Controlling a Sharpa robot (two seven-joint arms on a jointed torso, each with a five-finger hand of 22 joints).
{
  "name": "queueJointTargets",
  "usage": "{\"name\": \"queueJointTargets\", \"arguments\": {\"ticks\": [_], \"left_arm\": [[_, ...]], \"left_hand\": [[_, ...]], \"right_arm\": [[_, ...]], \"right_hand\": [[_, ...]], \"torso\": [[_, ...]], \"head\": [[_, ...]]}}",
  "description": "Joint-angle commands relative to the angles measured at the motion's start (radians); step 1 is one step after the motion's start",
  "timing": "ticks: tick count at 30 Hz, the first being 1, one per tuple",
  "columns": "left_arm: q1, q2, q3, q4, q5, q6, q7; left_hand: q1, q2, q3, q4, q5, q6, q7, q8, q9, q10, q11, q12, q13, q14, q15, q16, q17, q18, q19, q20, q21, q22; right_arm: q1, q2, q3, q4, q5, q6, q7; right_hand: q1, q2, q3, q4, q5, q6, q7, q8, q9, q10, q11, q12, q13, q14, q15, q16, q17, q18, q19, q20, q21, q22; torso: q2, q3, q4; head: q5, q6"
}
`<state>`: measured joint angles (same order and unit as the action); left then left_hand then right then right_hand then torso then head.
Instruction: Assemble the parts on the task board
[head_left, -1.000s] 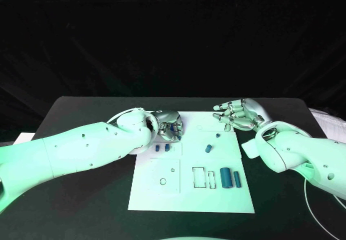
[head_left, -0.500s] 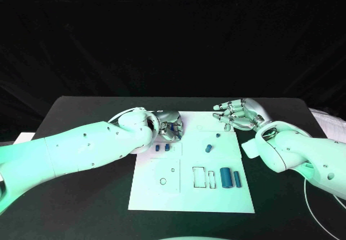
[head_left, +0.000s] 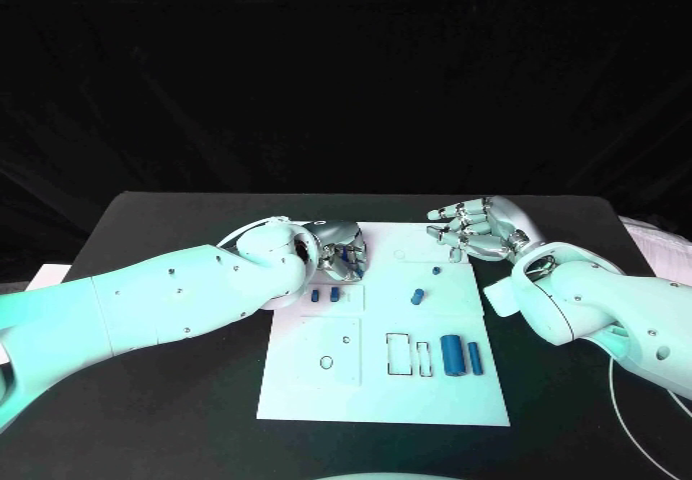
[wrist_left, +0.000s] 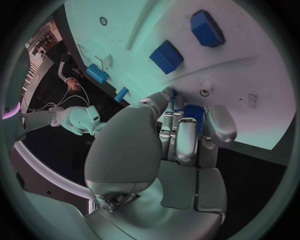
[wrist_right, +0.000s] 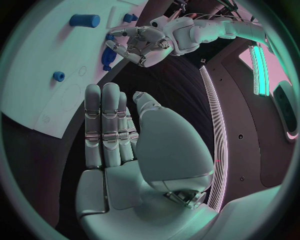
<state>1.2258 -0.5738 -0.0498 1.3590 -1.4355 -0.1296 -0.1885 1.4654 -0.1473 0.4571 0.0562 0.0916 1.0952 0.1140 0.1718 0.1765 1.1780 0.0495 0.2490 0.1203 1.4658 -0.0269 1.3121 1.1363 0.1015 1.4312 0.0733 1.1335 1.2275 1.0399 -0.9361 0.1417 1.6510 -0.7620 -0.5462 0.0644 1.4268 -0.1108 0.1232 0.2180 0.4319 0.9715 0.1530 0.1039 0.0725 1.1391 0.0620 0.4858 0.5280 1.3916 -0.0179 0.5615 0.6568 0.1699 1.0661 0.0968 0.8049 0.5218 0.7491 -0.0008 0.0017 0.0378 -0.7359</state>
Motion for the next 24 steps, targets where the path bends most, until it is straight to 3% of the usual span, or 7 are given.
{"name": "queueJointTargets", "arguments": {"ticks": [1,6,15,24], "left_arm": [[-0.004,-0.005,0.000,0.005,0.013,-0.043,0.005],[-0.004,-0.029,0.007,0.034,0.041,-0.066,0.011],[0.000,-0.099,0.038,0.098,0.126,-0.085,0.008],[0.003,-0.163,0.045,0.131,0.180,-0.042,0.005]], "left_hand": [[-0.005,0.009,0.006,0.001,0.000,0.008,0.001,-0.003,0.001,0.007,-0.001,-0.006,-0.002,0.026,-0.005,0.001,-0.002,-0.008,0.006,-0.003,0.007,0.003],[-0.007,0.007,0.007,-0.001,0.000,0.009,0.003,-0.005,0.000,0.009,0.000,-0.009,-0.002,0.026,-0.005,0.000,-0.004,-0.008,0.007,-0.003,0.008,0.004],[-0.010,0.005,0.009,-0.002,0.000,0.010,0.005,-0.008,-0.002,0.011,0.002,-0.015,-0.004,0.026,-0.004,-0.002,-0.010,-0.010,0.009,-0.003,0.016,0.011],[-0.016,-0.001,0.011,-0.005,0.000,0.009,0.006,-0.015,-0.006,0.011,0.003,-0.024,-0.006,0.026,-0.002,-0.003,-0.014,-0.012,0.013,-0.002,0.027,0.021]], "right_arm": [[-0.001,0.000,0.000,0.002,-0.004,0.012,0.010],[-0.001,0.000,0.000,0.000,-0.004,0.012,0.010],[-0.001,0.002,0.000,-0.008,0.001,0.013,0.010],[-0.004,0.001,0.000,-0.011,0.004,0.013,0.011]], "right_hand": [[0.007,0.001,0.006,-0.003,0.006,-0.006,0.002,-0.003,-0.001,-0.007,0.003,0.001,-0.001,0.002,0.008,-0.004,0.002,0.014,0.005,0.001,-0.004,-0.001],[0.007,0.001,0.006,-0.003,0.006,-0.006,0.002,-0.003,-0.001,-0.007,0.003,0.001,-0.001,0.002,0.008,-0.004,0.002,0.014,0.005,0.001,-0.004,-0.001],[0.007,0.001,0.006,-0.003,0.006,-0.006,0.002,-0.003,-0.001,-0.007,0.003,0.001,-0.001,0.002,0.008,-0.004,0.002,0.014,0.005,0.001,-0.004,-0.001],[0.007,0.001,0.006,-0.003,0.006,-0.006,0.002,-0.003,-0.001,-0.007,0.003,0.001,-0.001,0.002,0.008,-0.004,0.002,0.014,0.005,0.001,-0.004,-0.001]], "torso": [[0.000,0.0006,-0.0002],[-0.001,-0.0003,-0.0003],[-0.002,0.0009,0.0029],[0.000,-0.0011,0.0020]], "head": [[0.000,0.002],[-0.001,0.005],[-0.002,0.012],[0.000,0.012]]}}
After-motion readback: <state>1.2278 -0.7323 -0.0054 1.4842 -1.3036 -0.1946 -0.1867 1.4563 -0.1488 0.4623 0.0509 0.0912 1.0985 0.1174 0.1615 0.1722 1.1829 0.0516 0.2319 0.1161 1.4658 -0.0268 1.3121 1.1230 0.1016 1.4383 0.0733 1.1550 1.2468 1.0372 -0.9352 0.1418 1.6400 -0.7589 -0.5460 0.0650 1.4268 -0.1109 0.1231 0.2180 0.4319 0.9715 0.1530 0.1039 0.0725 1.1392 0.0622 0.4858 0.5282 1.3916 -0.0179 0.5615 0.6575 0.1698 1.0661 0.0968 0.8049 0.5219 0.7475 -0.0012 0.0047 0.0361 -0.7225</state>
